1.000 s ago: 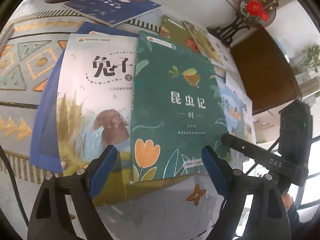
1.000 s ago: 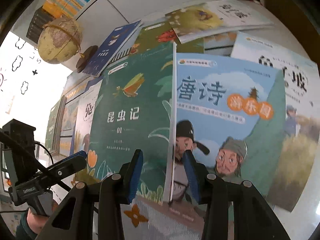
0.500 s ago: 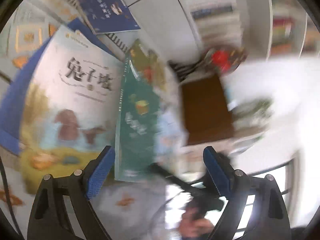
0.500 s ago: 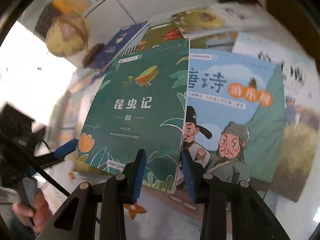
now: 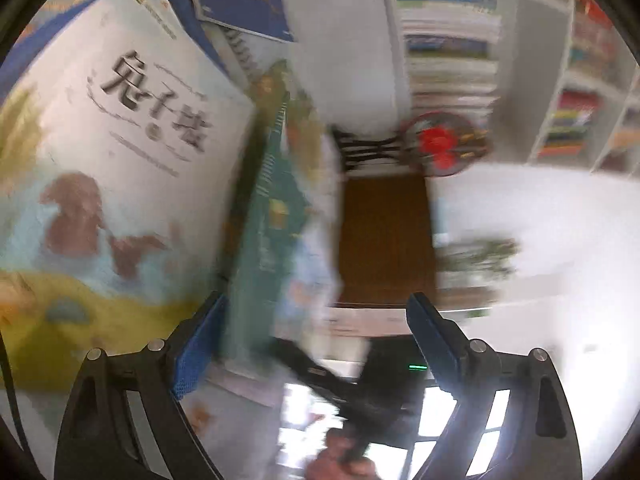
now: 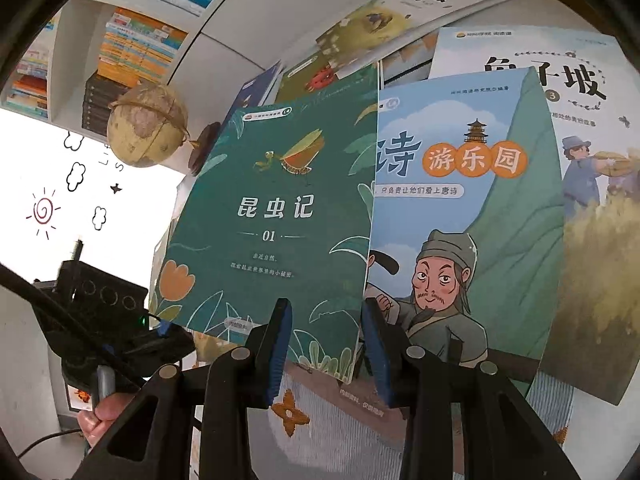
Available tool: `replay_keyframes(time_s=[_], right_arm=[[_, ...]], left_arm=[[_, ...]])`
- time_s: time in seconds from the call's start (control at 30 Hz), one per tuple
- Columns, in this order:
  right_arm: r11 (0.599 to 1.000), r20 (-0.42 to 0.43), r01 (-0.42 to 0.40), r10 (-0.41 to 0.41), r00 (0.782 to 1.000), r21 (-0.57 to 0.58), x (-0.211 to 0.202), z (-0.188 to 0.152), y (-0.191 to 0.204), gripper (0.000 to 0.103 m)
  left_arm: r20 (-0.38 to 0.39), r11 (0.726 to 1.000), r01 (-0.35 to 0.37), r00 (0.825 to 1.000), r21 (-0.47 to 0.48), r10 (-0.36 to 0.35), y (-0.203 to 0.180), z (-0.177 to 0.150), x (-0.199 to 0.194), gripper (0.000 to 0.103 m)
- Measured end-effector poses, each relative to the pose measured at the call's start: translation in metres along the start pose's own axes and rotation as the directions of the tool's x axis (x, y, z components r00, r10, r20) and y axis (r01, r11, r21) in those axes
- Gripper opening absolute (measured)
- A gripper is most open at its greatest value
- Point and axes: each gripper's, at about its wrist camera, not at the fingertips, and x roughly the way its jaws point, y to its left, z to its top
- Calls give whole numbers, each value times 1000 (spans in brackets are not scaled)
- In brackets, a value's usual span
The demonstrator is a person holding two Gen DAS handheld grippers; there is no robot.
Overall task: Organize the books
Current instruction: 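Grip the green bird-cover book with the left tool while the right tool holds it, then carry the green bird-cover book with both tools and lay it on the stack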
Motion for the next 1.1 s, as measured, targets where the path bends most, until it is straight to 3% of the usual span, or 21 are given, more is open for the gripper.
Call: replay_keyframes(time_s=[0.03,0.1,0.17,0.23,0.3,0.37,0.43,0.53,0.6,0.63,0.7,0.73,0.83,0.87,0.93,0.97,1.07,1.1], right_arm=[[1000,-6,-7,7,1000,7,0,1,-1,36],[999,-33,-25,26,999,30,3,2,-3,36],[999,-36,-19,20,999,30,2,2,-3,36],[999,-48,-13,15,999,35,2,3,-3,36],[998,-62,-24,28,998,57,0,6,-7,40],[994,-77,-62,69,995,94,0,8,-13,47],[984,-68,-107,117,991,141,-2,9,-20,55],[966,-48,-160,173,984,203,-1,13,-29,55],[958,-20,-178,187,982,223,-2,15,-33,55],[962,-3,-171,176,984,213,-5,16,-33,44],[979,6,-127,128,992,157,-8,19,-24,26],[987,9,-101,101,995,126,-8,19,-19,19],[998,46,49,-47,998,-31,-12,19,9,17],[993,60,91,-87,994,-79,-13,18,19,17],[980,81,134,-123,989,-146,-15,18,35,17],[976,83,142,-130,988,-168,-16,18,40,17],[950,91,209,-193,977,-233,-15,16,48,17],[946,87,212,-196,977,-244,-15,14,48,17]], left_arm=[[-5,996,-86,996,11,86,2,2,6,85],[6,973,-219,976,72,219,-1,4,21,71],[-3,958,-266,963,109,268,-9,3,29,69],[-42,980,-191,980,47,193,-9,4,36,64],[-69,995,-37,997,-95,31,2,6,35,60],[-73,977,81,993,-197,-97,5,5,38,60],[-89,961,125,985,-245,-151,6,6,42,60],[-106,933,170,971,-318,-214,10,2,49,60],[-129,955,114,980,-272,-154,6,2,49,60],[-139,970,67,985,-235,-102,5,2,48,60],[-155,989,-77,986,-130,56,0,3,46,60],[-157,982,-185,972,-39,177,-7,2,48,60],[-127,906,-366,909,213,397,-33,-8,58,58],[-92,850,-430,875,303,476,-45,-13,62,59],[-4,713,-521,806,469,592,-63,-26,73,59],[10,691,-527,799,495,602,-67,-29,75,59],[15,672,-521,796,526,605,-69,-35,76,59],[23,654,-517,794,552,608,-70,-39,76,59]])
